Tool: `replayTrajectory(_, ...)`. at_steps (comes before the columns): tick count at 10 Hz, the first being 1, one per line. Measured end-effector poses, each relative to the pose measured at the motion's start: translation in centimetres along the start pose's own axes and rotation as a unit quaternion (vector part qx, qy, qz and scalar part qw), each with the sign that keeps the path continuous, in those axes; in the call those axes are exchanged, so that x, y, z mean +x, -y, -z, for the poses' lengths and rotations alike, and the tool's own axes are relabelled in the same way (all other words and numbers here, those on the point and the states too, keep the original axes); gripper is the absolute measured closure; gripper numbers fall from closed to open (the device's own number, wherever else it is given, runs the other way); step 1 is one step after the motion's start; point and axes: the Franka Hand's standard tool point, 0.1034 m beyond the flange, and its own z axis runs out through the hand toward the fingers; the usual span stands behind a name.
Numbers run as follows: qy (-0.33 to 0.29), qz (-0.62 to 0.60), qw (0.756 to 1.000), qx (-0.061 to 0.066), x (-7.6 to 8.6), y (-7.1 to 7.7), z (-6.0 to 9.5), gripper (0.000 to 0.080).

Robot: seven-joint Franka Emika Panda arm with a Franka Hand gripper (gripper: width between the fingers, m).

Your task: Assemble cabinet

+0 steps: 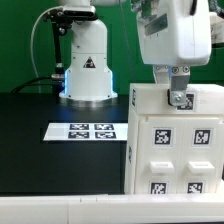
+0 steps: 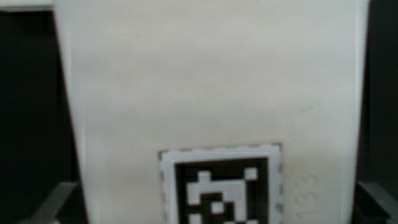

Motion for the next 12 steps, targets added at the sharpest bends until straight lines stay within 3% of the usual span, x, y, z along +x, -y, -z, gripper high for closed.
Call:
replayTrajectory(2,0.02,-0.145,0.989,0.006,-0.1,-0.4,-0.1,0.0239)
replayTrajectory(3,0.021,-0.177,0.984,0.015,-0.2,-0.5,-0.1,0.0239)
replayTrajectory(5,0.021,-0.156,0.987,0.016,-0.2,-0.5,-0.2,0.0239)
replayTrajectory(6,0.021,-0.137,0.99,0.016,-0.2,-0.5,-0.2,0.0073)
replayTrajectory(9,0.038,0.091,0.995,-0.005,-1.1,-0.4,2.1,0.0004)
replayTrajectory(12,0.036,0.193,0.98,0.001,-1.0,-0.3,2.0,0.0003)
